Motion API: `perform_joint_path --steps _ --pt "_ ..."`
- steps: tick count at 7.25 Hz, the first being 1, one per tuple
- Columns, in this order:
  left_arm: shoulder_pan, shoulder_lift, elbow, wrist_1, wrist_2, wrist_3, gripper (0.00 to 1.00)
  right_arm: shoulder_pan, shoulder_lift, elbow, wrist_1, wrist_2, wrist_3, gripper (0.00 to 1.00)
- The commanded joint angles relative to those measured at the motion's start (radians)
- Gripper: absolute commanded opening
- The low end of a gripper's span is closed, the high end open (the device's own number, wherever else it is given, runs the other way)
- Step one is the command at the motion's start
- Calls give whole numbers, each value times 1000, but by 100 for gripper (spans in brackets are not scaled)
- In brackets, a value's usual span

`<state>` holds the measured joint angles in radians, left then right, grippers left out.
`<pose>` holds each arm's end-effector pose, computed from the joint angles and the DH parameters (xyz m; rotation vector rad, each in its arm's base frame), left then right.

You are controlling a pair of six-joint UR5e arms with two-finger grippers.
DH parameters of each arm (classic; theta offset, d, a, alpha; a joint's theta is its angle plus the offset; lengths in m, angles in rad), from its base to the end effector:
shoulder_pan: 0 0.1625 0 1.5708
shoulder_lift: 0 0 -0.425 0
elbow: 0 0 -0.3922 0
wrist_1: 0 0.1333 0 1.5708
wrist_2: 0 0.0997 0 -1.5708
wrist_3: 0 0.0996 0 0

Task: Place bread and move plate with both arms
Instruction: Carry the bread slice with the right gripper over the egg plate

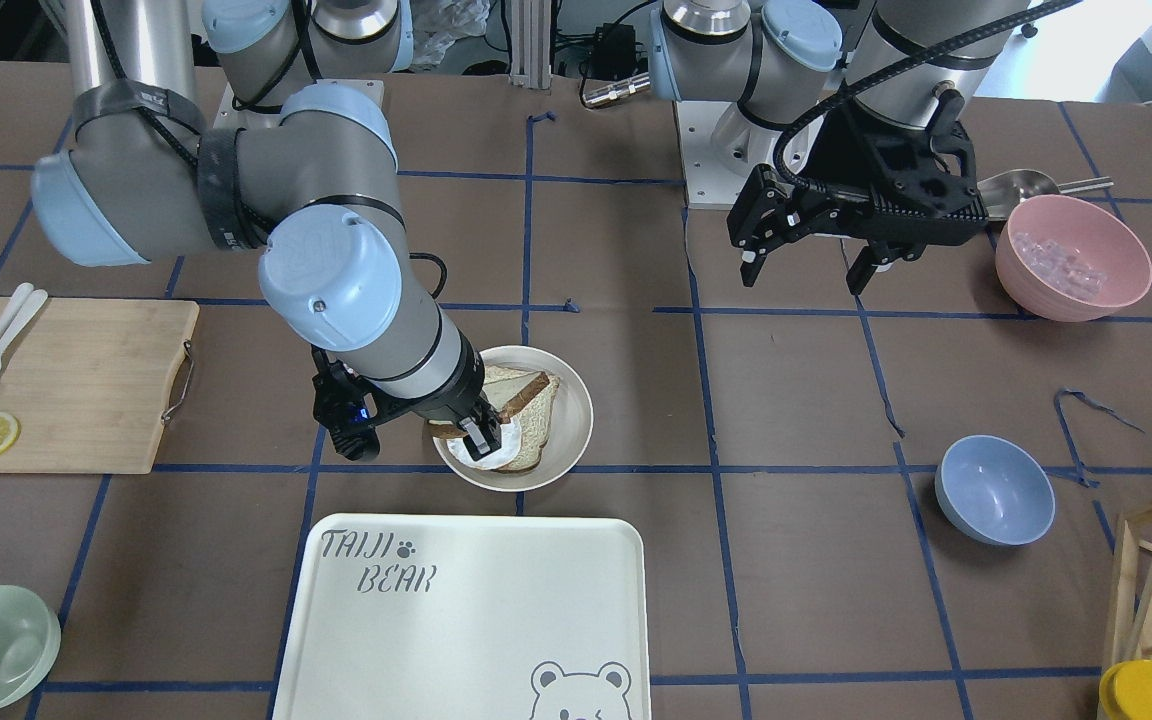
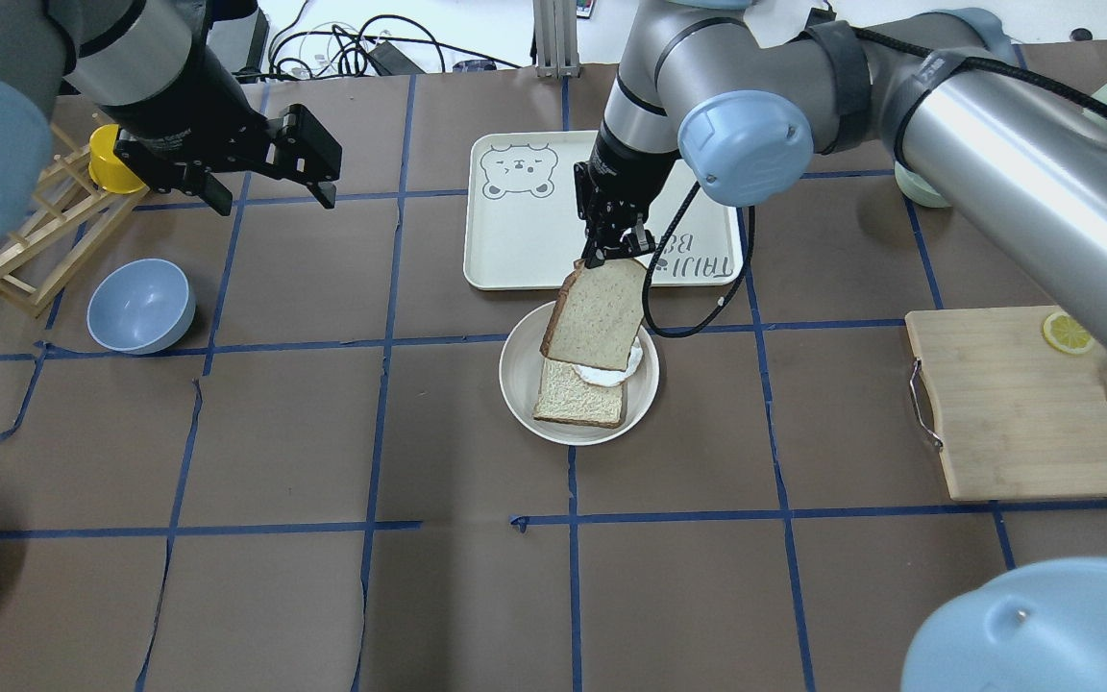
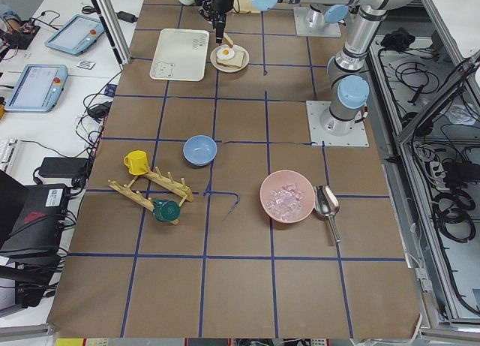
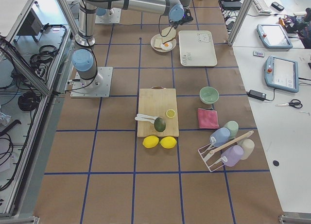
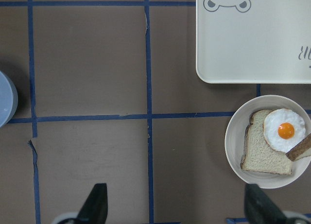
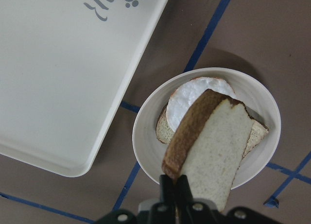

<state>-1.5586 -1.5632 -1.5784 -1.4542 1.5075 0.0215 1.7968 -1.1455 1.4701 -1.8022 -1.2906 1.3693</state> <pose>-0.1335 -0.5012 0.5004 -0.0200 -3.0750 0.1811 0.2996 -0.5852 0.3200 1.6321 2.5008 0.3986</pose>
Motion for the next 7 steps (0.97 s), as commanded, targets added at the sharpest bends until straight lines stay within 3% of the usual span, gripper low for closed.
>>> perform_joint_path --steps 1,7 --pt "0 0 0 0 -3 0 100 7 18 -1 74 11 -7 0" --pt "0 0 0 1 -1 0 100 7 36 52 76 45 -6 0"
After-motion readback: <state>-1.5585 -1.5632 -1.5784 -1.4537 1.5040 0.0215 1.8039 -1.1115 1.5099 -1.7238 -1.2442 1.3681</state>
